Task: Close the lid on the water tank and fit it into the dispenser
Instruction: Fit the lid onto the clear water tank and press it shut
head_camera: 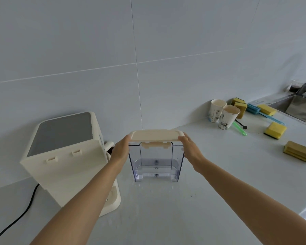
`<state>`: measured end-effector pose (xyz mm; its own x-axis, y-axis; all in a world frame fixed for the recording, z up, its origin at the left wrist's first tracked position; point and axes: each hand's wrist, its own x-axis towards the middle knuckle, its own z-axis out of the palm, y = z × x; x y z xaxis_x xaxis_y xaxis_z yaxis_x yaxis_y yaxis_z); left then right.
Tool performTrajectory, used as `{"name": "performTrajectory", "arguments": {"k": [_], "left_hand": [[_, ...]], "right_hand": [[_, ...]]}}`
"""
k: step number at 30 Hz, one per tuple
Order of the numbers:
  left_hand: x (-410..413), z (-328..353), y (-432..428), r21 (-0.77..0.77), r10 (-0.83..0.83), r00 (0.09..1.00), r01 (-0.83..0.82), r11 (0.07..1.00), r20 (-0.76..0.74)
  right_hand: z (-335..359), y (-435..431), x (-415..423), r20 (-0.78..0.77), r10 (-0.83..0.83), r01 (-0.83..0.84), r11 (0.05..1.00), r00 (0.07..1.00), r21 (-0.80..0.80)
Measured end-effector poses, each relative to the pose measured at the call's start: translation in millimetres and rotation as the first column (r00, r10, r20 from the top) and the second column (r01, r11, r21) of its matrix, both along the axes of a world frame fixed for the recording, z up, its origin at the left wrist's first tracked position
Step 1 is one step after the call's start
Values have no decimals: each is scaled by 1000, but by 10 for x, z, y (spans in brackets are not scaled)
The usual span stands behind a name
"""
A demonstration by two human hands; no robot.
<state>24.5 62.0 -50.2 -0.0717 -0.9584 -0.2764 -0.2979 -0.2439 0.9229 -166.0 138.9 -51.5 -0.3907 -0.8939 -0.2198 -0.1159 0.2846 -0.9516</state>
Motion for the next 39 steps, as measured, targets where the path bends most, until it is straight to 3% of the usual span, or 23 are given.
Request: {"name": "performTrajectory", "arguments": {"k": [13, 22, 27, 39], "left_hand": [[8, -53, 108, 39, 24, 1000, -24, 999, 14], [-67, 68, 290, 281, 134, 988, -109, 954, -73], [-191, 87, 288, 375, 87, 993, -53, 926, -76], [-329, -36, 149, 373, 199, 973, -143, 917, -116]], "right_hand": [[-112, 53, -9, -37, 15, -14, 1000, 999, 21], [16, -165, -198, -1, -16, 16, 1000, 1000, 9], [110, -363, -191, -2, 8, -8, 1000, 1000, -2], [79, -413, -188, -91, 145, -141, 988, 985, 56]]}}
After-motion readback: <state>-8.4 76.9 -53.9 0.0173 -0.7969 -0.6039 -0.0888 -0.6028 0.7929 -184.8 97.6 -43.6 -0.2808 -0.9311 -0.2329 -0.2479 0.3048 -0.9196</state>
